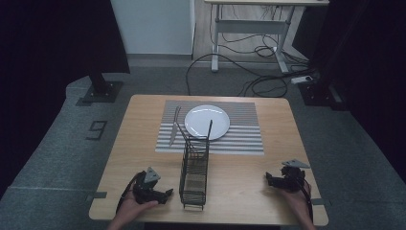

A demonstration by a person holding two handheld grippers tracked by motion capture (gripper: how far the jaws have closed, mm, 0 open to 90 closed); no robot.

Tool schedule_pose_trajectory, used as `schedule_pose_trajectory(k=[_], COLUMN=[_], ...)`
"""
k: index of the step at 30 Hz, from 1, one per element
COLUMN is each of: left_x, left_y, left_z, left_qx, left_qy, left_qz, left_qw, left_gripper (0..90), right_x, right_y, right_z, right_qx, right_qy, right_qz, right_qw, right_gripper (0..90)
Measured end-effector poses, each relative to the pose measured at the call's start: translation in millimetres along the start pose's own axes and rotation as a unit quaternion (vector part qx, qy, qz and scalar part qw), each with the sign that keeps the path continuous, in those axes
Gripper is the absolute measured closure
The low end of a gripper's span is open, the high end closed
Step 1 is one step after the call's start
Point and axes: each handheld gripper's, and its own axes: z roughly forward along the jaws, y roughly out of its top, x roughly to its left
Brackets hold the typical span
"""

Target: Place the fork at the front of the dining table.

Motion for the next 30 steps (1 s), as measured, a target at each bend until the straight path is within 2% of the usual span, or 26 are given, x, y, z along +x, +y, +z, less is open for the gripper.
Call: schedule_pose_trajectory(k=[6,11,12,15,26,30], left_x=[-0.3,-0.3,-0.4,-0.5,-1.0,-1.0], left_y=[0.1,0.1,0.1,0.1,0.1,0.1], left_z=[0.1,0.2,0.2,0.2,0.2,0.2], left_qx=[0.000,0.000,0.000,0.000,0.000,0.000], left_qy=[0.001,0.001,0.001,0.002,0.003,0.003], left_qz=[-0.001,-0.001,-0.001,-0.001,-0.004,-0.004], left_qw=[1.0000,1.0000,1.0000,1.0000,1.0000,1.0000], left_gripper=[6.0,6.0,6.0,6.0,6.1,6.0], right_x=[2.9,9.4,12.6,14.8,28.7,32.2], right_y=[-1.1,-2.4,-1.3,-0.4,14.9,24.4], right_z=[-3.2,-6.3,-7.9,-9.1,-25.0,-29.6], right_qx=[0.000,-0.023,-0.034,-0.039,-0.061,-0.072], right_qy=[-0.004,-0.024,-0.022,-0.022,0.013,0.016], right_qz=[0.003,-0.014,-0.017,-0.016,-0.022,-0.016], right_qw=[1.0000,0.9993,0.9990,0.9989,0.9978,0.9971], right_gripper=[9.5,12.2,11.8,11.7,12.7,13.6])
